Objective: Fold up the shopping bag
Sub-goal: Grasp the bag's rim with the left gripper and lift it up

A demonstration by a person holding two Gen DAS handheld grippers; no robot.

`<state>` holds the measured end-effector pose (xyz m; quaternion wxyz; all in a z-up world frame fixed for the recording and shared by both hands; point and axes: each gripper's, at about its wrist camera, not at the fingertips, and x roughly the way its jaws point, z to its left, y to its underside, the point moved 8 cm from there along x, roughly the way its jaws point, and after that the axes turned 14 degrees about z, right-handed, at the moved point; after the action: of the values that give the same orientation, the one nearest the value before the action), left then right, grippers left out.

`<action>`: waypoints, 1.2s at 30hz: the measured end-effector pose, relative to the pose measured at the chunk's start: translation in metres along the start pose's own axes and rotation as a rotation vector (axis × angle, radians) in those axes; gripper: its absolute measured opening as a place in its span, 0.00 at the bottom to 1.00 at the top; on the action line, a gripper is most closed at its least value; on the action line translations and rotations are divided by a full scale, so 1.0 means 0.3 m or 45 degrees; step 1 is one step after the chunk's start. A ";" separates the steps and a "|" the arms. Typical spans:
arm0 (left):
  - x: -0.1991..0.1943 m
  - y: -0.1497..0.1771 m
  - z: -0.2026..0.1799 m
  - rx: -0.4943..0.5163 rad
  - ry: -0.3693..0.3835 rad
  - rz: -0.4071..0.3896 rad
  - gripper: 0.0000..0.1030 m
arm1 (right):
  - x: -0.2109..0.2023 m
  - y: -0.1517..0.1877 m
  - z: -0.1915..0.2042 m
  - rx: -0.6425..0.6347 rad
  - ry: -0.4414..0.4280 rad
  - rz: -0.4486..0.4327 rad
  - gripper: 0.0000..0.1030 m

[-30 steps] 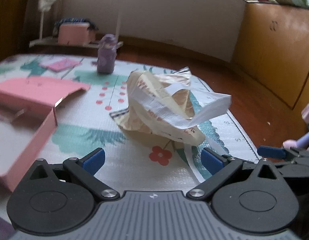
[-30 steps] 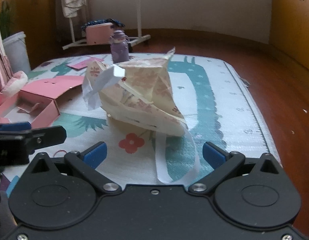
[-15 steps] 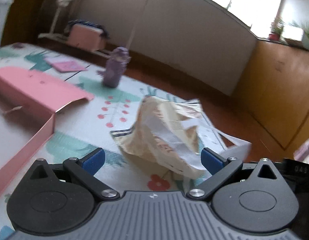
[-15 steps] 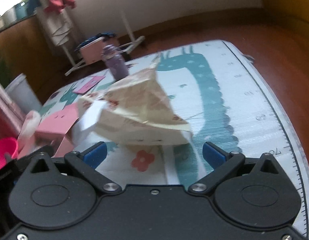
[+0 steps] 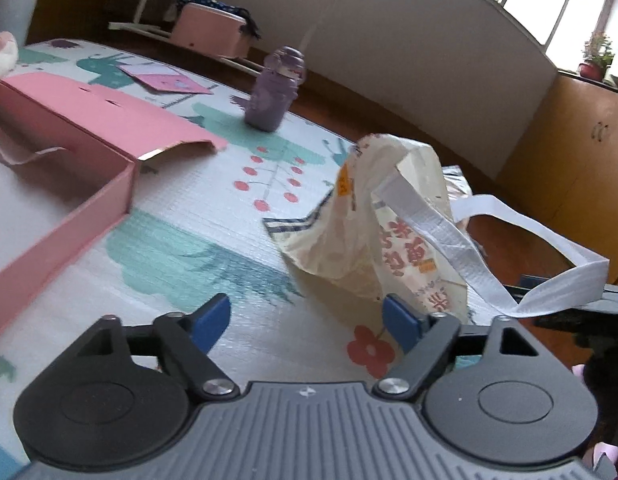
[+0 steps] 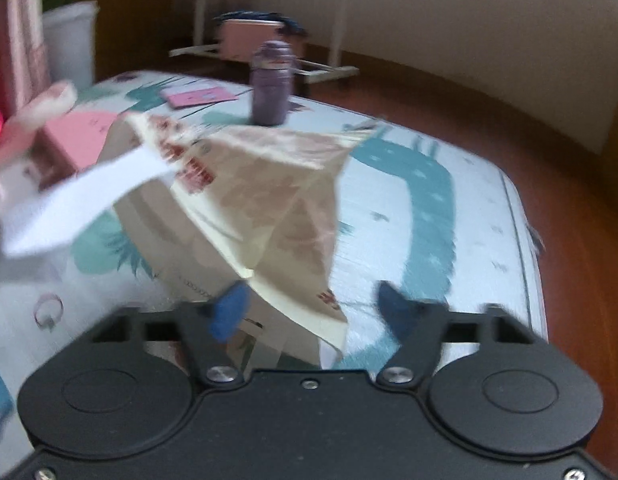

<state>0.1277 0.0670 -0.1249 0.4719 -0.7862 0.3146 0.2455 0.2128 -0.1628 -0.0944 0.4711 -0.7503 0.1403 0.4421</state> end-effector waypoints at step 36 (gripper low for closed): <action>0.360 -0.144 -0.077 -0.442 0.183 -0.191 0.63 | 0.104 -0.051 0.021 -0.225 -0.069 -0.270 0.04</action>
<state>0.2348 0.0333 -0.1632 0.3227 -0.8924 0.2412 0.2033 0.2369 -0.1432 -0.1114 0.4507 -0.7873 0.0080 0.4206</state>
